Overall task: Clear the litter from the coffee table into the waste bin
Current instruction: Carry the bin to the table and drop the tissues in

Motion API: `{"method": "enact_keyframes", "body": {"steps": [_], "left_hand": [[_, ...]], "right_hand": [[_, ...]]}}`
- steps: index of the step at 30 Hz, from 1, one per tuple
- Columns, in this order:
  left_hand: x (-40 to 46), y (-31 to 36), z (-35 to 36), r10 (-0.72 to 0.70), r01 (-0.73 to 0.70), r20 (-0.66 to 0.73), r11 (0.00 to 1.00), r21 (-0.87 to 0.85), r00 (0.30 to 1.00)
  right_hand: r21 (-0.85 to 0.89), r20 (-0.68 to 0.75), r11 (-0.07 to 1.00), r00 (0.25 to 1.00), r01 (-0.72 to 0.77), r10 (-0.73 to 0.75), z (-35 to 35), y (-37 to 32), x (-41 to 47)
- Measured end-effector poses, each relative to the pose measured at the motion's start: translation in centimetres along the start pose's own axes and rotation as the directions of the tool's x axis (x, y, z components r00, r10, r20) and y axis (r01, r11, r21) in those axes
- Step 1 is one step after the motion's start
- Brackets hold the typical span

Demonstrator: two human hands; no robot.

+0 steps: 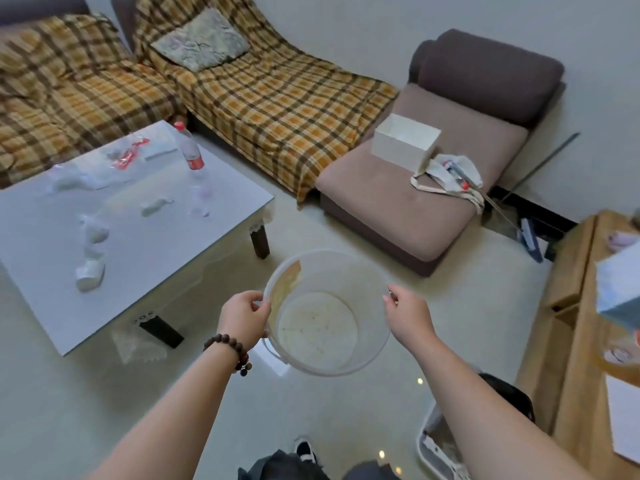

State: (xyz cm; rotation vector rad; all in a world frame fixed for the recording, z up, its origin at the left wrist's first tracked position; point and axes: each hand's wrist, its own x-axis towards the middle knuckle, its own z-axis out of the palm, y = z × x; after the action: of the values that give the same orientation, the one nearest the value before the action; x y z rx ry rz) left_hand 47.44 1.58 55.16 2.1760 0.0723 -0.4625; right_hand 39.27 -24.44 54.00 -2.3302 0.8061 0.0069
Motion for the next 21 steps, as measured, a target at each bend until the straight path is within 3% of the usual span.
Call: {"method": "enact_keyframes", "body": {"steps": [10, 15, 21], "left_hand": [[11.9, 0.4, -6.1, -0.122, 0.11, -0.233, 0.992, -0.067, 0.965], [18.7, 0.7, -8.2, -0.241, 0.207, -0.334, 0.969, -0.135, 0.911], [25.0, 2.2, -10.8, -0.388, 0.323, -0.462, 0.921, -0.216, 0.797]], "right_hand": [[-0.015, 0.17, 0.98, 0.966, 0.198, -0.193, 6.2, -12.0, 16.6], [-0.031, 0.296, 0.936, 0.898, 0.35, -0.326, 9.6, -18.0, 25.3], [0.016, 0.452, 0.875, 0.777, 0.484, -0.438, 13.1, -26.5, 34.6]]}}
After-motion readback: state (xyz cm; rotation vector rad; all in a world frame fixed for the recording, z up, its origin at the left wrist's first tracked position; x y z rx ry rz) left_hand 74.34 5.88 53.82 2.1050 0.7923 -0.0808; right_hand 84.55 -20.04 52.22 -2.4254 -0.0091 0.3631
